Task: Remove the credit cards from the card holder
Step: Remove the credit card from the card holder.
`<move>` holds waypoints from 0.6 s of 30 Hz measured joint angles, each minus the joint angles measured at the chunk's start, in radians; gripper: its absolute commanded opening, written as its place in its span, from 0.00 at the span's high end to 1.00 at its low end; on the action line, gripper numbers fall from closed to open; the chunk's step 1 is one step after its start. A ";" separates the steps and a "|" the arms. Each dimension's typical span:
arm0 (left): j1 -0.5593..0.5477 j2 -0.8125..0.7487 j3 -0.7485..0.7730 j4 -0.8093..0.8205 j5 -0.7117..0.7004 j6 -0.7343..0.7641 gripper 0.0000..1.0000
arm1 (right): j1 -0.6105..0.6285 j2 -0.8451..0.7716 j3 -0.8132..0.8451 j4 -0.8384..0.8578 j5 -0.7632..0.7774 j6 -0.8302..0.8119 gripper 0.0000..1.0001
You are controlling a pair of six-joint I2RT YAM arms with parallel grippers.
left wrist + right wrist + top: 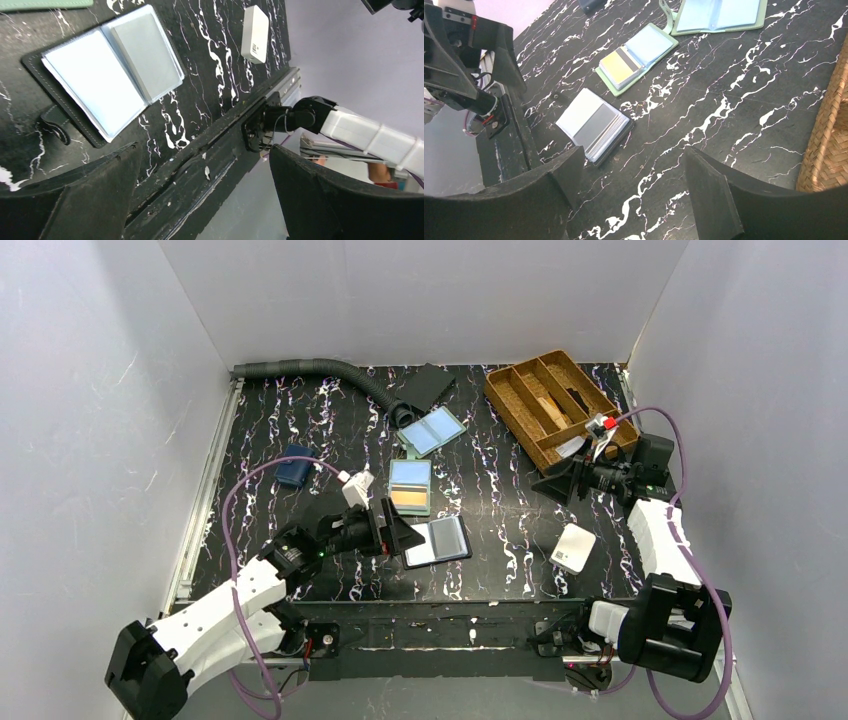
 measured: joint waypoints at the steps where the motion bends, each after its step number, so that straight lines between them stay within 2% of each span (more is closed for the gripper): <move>1: -0.005 0.000 0.015 -0.018 -0.014 0.010 0.02 | 0.000 0.000 0.000 0.003 0.000 0.000 0.19; 9: -0.038 0.023 0.071 -0.118 -0.104 0.045 0.02 | 0.005 0.004 0.000 0.032 0.019 0.047 0.22; 13: -0.070 0.114 0.125 -0.140 -0.138 0.039 0.02 | 0.042 0.024 -0.001 0.054 0.060 0.092 0.30; 18: -0.139 0.295 0.229 -0.164 -0.212 0.018 0.07 | 0.155 0.046 -0.017 0.074 0.138 0.143 0.43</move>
